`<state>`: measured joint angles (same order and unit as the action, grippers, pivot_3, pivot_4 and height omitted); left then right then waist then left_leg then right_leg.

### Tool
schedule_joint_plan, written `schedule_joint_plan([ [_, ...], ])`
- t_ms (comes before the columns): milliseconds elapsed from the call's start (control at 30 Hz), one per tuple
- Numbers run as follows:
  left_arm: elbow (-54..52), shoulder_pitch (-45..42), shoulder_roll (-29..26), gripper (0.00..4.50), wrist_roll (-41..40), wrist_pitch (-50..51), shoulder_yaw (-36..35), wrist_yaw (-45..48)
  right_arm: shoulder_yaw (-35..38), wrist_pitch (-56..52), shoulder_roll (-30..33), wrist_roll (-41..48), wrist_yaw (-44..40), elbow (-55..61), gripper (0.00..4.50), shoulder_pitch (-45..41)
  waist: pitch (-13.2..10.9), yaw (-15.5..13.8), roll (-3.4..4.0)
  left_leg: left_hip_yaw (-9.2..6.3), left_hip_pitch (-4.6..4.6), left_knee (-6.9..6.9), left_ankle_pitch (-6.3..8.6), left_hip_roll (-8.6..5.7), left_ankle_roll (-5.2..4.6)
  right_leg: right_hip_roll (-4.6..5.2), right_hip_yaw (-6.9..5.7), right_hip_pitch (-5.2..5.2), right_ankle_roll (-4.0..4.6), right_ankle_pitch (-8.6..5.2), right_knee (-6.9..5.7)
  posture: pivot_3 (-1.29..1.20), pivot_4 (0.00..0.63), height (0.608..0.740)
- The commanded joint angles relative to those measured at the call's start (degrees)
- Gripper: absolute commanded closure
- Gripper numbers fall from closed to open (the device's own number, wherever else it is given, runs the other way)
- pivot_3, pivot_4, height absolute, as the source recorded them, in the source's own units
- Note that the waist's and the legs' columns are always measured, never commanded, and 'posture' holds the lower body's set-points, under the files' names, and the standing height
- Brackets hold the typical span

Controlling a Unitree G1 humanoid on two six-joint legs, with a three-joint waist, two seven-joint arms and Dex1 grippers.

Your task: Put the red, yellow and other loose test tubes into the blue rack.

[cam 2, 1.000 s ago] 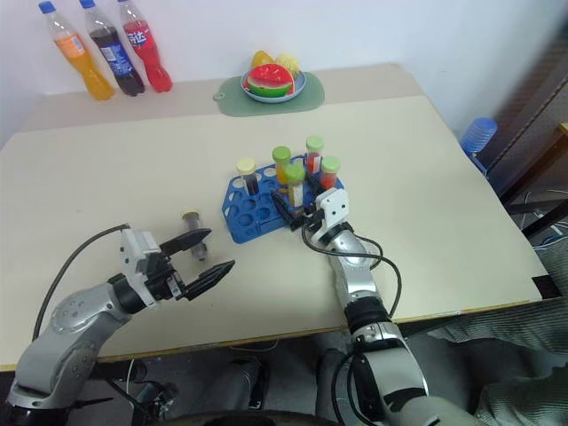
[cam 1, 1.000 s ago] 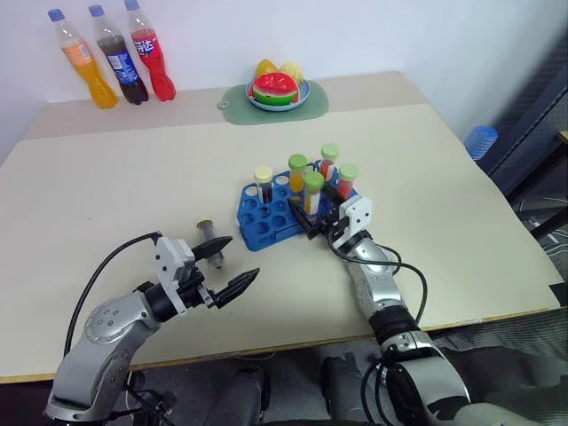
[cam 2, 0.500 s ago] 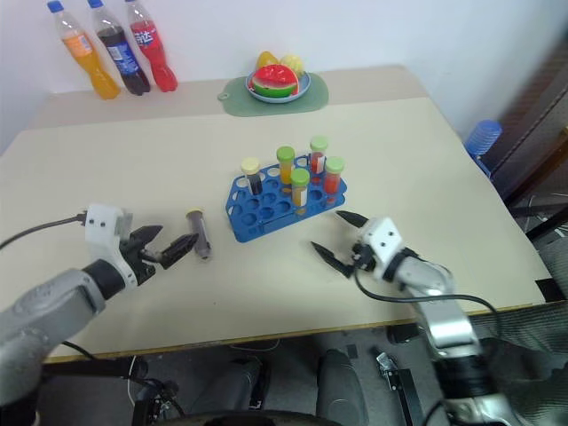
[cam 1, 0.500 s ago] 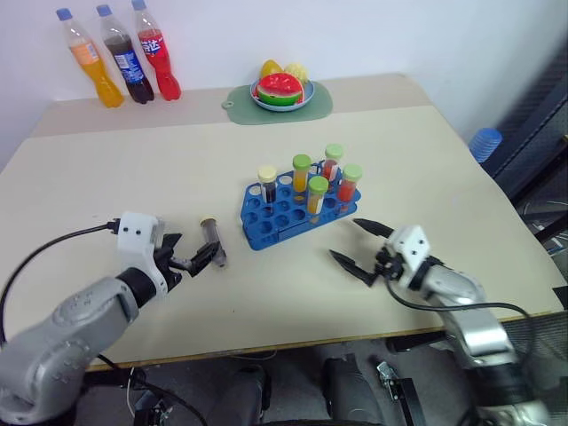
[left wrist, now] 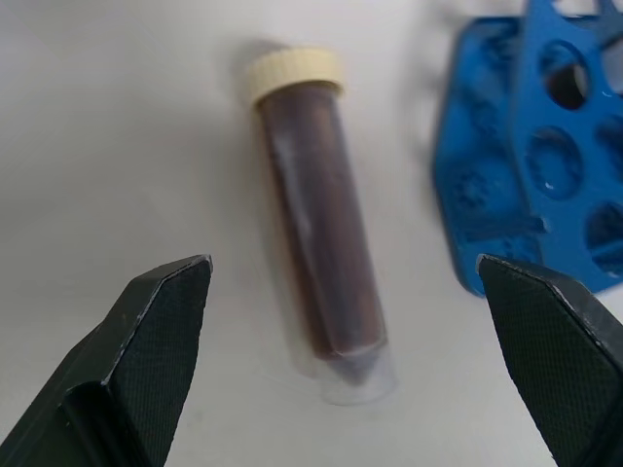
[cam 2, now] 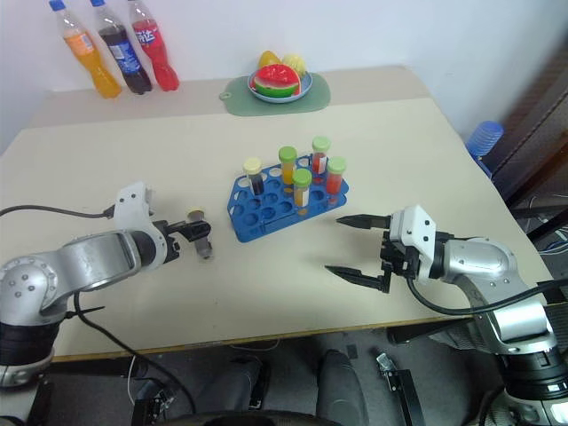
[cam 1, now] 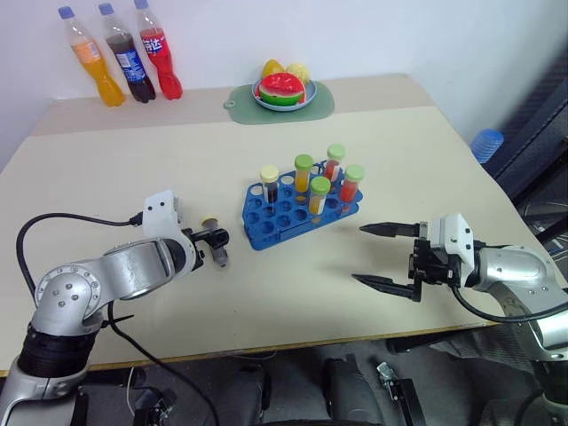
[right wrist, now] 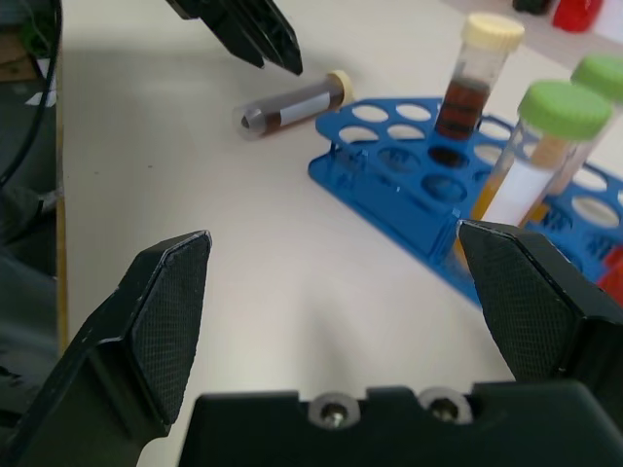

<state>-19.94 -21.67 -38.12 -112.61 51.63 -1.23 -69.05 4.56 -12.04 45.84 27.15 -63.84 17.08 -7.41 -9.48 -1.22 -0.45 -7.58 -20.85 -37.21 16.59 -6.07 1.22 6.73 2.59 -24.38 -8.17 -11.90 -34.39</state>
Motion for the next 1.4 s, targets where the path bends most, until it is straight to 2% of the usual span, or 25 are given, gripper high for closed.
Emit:
schedule_joint_plan([
  [33, 5.5, -5.09, 3.93, 0.0, -0.39, -0.44, 1.08, -5.93, -0.18, 0.72, -0.69, -0.29, 0.49, 0.91, 0.02, -1.03, -0.01, -0.9, -0.05, 0.01, 0.0, -0.05, 0.0, -0.01, 0.0, 0.0, 0.0, 0.0, 0.0, 0.0, 0.01, 0.0, 0.15, 0.74],
  [167, 13.28, -9.57, 7.54, 0.0, -0.39, 1.23, 2.21, -10.89, 0.07, 0.58, -0.68, -0.26, 1.23, 2.26, 0.02, 0.17, -0.01, -1.2, -0.05, 0.01, -0.01, -0.08, -0.01, -0.03, 0.02, 0.0, 0.01, 0.0, -0.01, 0.01, -0.01, 0.0, 0.15, 0.74],
  [200, 14.73, -10.44, 8.15, 0.24, -0.39, 1.88, 2.09, -11.36, 0.05, 0.65, -0.66, -0.37, 1.36, 2.33, 0.0, 0.3, -0.02, -1.15, -0.06, 0.0, -0.01, -0.07, -0.02, -0.03, 0.03, 0.0, 0.01, -0.01, -0.01, 0.01, -0.01, 0.0, 0.15, 0.74],
  [267, 18.24, -12.59, 8.45, 0.81, -0.39, 2.95, 2.67, -10.74, 0.36, 0.79, -0.23, -0.81, 1.61, 2.6, 0.0, 1.02, -0.02, -1.13, -0.08, 0.0, -0.01, -0.08, -0.02, -0.03, 0.03, 0.0, 0.01, -0.02, -0.01, 0.01, -0.02, 0.0, 0.15, 0.74],
  [467, 25.14, -14.62, 9.36, 3.69, -0.39, 5.93, 4.02, -10.97, 1.43, 0.54, 0.39, -0.88, 2.11, 3.16, 0.0, 2.35, 0.01, -1.07, -0.06, 0.02, -0.02, -0.06, -0.04, -0.03, 0.07, -0.02, 0.02, -0.07, -0.01, 0.01, -0.04, 0.0, 0.15, 0.74],
  [500, 25.09, -14.79, 9.46, 3.78, -0.39, 6.83, 3.84, -10.26, 1.52, 0.25, 0.35, -0.84, 2.45, 3.54, 0.0, 2.5, 0.02, -1.08, -0.06, 0.02, -0.02, -0.07, -0.04, -0.03, 0.07, -0.02, 0.02, -0.06, -0.01, 0.01, -0.04, 0.0, 0.15, 0.74],
  [633, 23.35, -14.22, 8.53, 3.78, -0.39, 10.85, 1.95, -4.78, 2.07, -0.41, 0.33, -0.59, 3.25, 4.39, 0.0, 3.19, 0.03, -1.08, -0.07, 0.02, -0.01, -0.08, -0.04, -0.04, 0.07, -0.01, 0.02, -0.05, -0.01, 0.01, -0.06, 0.0, 0.15, 0.74],
  [700, 20.29, -13.96, 5.54, 3.78, 0.29, 11.66, 1.87, 0.33, 2.38, -0.05, 0.43, -0.92, 3.33, 4.06, 0.0, 3.6, 0.01, -1.03, -0.09, 0.02, -0.01, -0.07, -0.04, -0.05, 0.07, -0.01, 0.02, -0.05, -0.01, 0.01, -0.06, 0.0, 0.15, 0.74],
  [767, 12.33, -12.74, 1.1, 3.78, 6.1, 14.29, -0.55, 14.6, 2.93, -0.32, -0.01, -0.68, 4.29, 4.38, 0.0, 3.94, -0.03, -0.88, -0.16, 0.02, -0.05, -0.06, -0.04, -0.04, 0.07, -0.03, 0.02, -0.1, -0.01, 0.01, -0.06, 0.0, 0.15, 0.74],
  [800, 5.25, -11.21, -1.99, 3.78, 14.55, 11.77, -1.5, 26.67, 3.19, -0.37, -0.23, -0.67, 4.82, 4.54, 0.0, 4.2, -0.05, -0.76, -0.17, 0.06, -0.12, -0.05, -0.05, -0.06, 0.07, -0.05, 0.02, -0.18, -0.01, 0.01, -0.05, 0.0, 0.15, 0.74],
  [867, -3.08, -7.04, -3.97, 3.78, 19.46, 9.99, -5.55, 47.06, 3.54, -0.1, -0.4, -0.8, 5.36, 4.64, 0.0, 4.95, -0.05, -0.72, -0.15, 0.17, -0.27, -0.03, -0.05, -0.08, 0.08, -0.09, 0.02, -0.31, 0.01, 0.01, -0.05, 0.0, 0.15, 0.74],
  [933, -9.6, -3.57, -8.27, 3.78, 30.28, 3.62, -5.28, 67.0, 3.96, -0.89, -0.99, -0.45, 6.97, 6.03, 0.0, 6.36, -0.04, -0.68, -0.13, 0.31, -0.3, 0.0, -0.05, -0.05, 0.07, -0.08, 0.03, -0.32, 0.04, 0.0, 0.01, 0.0, 0.15, 0.74],
  [967, -11.12, -2.58, -9.43, 3.78, 35.26, 0.45, -4.42, 73.86, 4.1, -1.17, -1.16, -0.3, 7.54, 6.54, 0.0, 6.85, -0.03, -0.81, -0.11, 0.39, -0.3, 0.02, -0.05, -0.03, 0.07, -0.08, 0.03, -0.32, 0.04, 0.0, 0.04, 0.0, 0.15, 0.74],
  [1033, -11.34, -2.22, -7.48, 3.78, 46.84, -10.19, -1.52, 84.54, 4.79, -1.62, -1.42, -0.38, 8.91, 7.57, 0.0, 8.22, -0.02, -1.22, -0.1, 0.48, -0.31, 0.02, -0.04, -0.03, 0.05, -0.07, 0.03, -0.28, 0.22, -0.1, 0.09, 0.0, 0.15, 0.74],
  [1100, -9.82, -2.33, -5.03, 3.78, 56.59, -17.74, 1.7, 89.78, 5.42, -1.89, -1.36, -0.49, 9.68, 8.13, 0.0, 9.25, -0.03, -1.27, -0.12, 0.46, -0.35, -0.05, -0.03, 0.03, 0.02, -0.05, 0.03, -0.17, 0.29, -0.1, 0.21, 0.0, 0.15, 0.74],
  [1133, -8.94, -2.4, -3.98, 3.78, 60.37, -19.94, 3.02, 91.09, 5.65, -1.94, -1.26, -0.5, 9.85, 8.24, 0.0, 9.58, -0.04, -1.17, -0.14, 0.46, -0.37, -0.09, 0.02, 0.02, -0.08, -0.02, 0.03, -0.13, 0.3, -0.08, 0.28, 0.0, 0.15, 0.74],
  [1233, -2.87, -3.37, 3.65, 3.78, 74.42, -32.69, 10.25, 95.77, 8.3, -2.68, -0.78, 0.02, 10.52, 10.17, 0.0, 13.34, -0.04, -1.25, -0.13, 0.47, -0.36, -0.18, 0.22, -0.01, -0.43, 0.05, 0.03, -0.08, 0.29, -0.08, 0.31, 0.0, 0.15, 0.74],
  [1333, 5.72, -2.81, 11.34, 3.78, 87.8, -45.44, 15.89, 96.14, 12.79, -4.54, -0.2, 1.17, 11.35, 14.04, 0.0, 18.34, -0.06, -1.26, -0.17, 0.45, -0.42, -0.21, 0.21, -0.02, -0.43, 0.06, 0.01, -0.08, 0.1, 0.03, 0.35, 0.0, 0.15, 0.74],
  [1400, 10.28, -1.9, 14.86, 3.78, 92.64, -51.64, 17.77, 97.95, 15.18, -5.61, -0.11, 1.81, 11.94, 15.57, 0.0, 20.32, -0.08, -0.98, -0.2, 0.44, -0.44, -0.23, 0.2, -0.01, -0.4, 0.07, 0.01, -0.11, 0.05, 0.05, 0.37, 0.0, 0.15, 0.74],
])
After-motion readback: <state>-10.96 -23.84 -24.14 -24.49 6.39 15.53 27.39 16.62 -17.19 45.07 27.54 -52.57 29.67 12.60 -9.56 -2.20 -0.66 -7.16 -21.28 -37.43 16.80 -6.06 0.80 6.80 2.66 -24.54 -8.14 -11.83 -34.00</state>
